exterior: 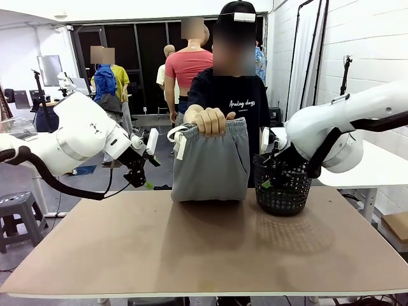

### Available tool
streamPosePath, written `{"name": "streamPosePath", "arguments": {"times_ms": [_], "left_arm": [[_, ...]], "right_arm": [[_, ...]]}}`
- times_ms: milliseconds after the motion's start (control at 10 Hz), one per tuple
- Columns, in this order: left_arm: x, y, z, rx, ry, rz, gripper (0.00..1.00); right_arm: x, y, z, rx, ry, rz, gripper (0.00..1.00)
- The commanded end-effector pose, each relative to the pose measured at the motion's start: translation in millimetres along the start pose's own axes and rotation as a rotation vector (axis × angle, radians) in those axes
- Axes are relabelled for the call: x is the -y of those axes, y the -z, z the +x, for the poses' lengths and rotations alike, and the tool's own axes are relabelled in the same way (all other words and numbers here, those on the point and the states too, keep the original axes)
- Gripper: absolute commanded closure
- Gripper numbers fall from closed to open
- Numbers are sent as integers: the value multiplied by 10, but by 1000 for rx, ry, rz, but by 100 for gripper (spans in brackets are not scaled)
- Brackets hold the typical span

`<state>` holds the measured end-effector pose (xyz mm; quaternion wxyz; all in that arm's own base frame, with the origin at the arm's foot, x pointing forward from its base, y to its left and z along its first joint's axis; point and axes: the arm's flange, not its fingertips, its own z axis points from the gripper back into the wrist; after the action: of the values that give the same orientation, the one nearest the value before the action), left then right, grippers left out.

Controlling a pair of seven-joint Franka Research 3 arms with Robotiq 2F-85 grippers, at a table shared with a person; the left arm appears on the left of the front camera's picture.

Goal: Fold the training pants.
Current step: Grab both ends of the Training pants handed by a person.

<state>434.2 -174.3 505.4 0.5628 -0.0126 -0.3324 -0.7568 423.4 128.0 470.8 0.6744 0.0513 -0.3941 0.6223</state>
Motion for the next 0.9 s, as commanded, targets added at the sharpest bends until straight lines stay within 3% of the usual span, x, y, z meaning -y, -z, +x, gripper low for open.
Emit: {"name": "streamPosePath", "arguments": {"times_ms": [0,500,800], "left_arm": [[-26,49,-78,82,30,21,0],[-8,149,-19,214,-118,71,0],[58,220,70,355,-183,94,0]], "right_arm": [[67,197,-118,116,-3,23,0],[53,234,-83,263,26,81,0],[18,269,-10,370,34,138,0]]}}
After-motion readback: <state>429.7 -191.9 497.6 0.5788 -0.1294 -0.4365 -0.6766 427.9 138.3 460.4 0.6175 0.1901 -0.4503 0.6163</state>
